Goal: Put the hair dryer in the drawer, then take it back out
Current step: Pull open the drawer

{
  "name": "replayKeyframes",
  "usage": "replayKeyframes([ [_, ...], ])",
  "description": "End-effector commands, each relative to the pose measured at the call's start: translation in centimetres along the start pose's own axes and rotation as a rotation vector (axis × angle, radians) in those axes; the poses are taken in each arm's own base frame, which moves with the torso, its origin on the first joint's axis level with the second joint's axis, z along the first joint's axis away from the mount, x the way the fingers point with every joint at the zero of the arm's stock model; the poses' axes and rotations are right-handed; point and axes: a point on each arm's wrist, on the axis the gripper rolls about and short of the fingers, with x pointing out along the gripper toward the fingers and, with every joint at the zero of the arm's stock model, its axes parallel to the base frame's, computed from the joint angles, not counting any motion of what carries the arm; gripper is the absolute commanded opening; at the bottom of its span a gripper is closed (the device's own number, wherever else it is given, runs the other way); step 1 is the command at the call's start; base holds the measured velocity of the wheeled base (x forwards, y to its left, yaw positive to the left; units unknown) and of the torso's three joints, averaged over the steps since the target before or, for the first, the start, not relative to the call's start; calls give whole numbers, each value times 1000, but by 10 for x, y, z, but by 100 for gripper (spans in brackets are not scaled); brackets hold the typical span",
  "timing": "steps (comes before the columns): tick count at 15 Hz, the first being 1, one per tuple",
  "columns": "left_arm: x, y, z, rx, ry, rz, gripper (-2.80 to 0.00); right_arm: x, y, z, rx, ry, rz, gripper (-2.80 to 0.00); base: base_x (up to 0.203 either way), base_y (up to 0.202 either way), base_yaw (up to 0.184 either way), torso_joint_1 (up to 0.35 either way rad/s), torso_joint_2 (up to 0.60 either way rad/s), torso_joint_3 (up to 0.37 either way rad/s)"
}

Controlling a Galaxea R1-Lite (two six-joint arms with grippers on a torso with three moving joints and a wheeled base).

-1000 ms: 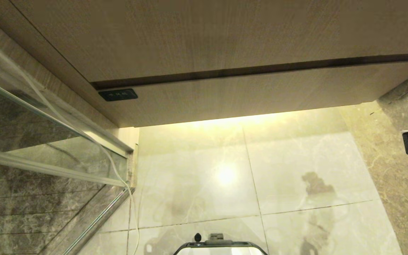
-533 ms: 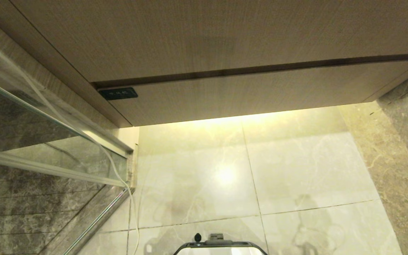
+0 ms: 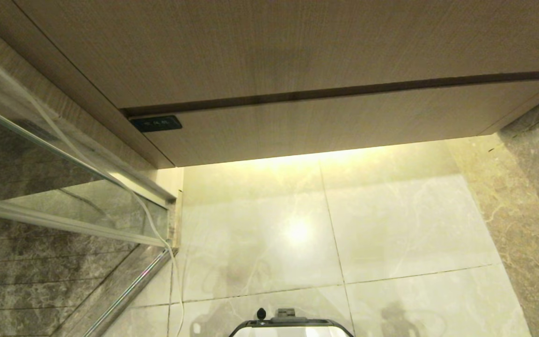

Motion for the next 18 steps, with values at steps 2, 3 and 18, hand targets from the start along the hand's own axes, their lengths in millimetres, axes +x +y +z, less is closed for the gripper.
replayKeyframes([
  [2,0,0,0,0,2,0,-280,-53,13,-62,21,-251,20,-280,0,0,0,0,0,0],
  [3,0,0,0,0,2,0,-280,-56,15,-80,36,-291,21,-280,0,0,0,0,0,0],
  [18,0,0,0,0,2,-1,-280,-55,21,-120,126,-387,189,-280,0,0,0,0,0,0],
])
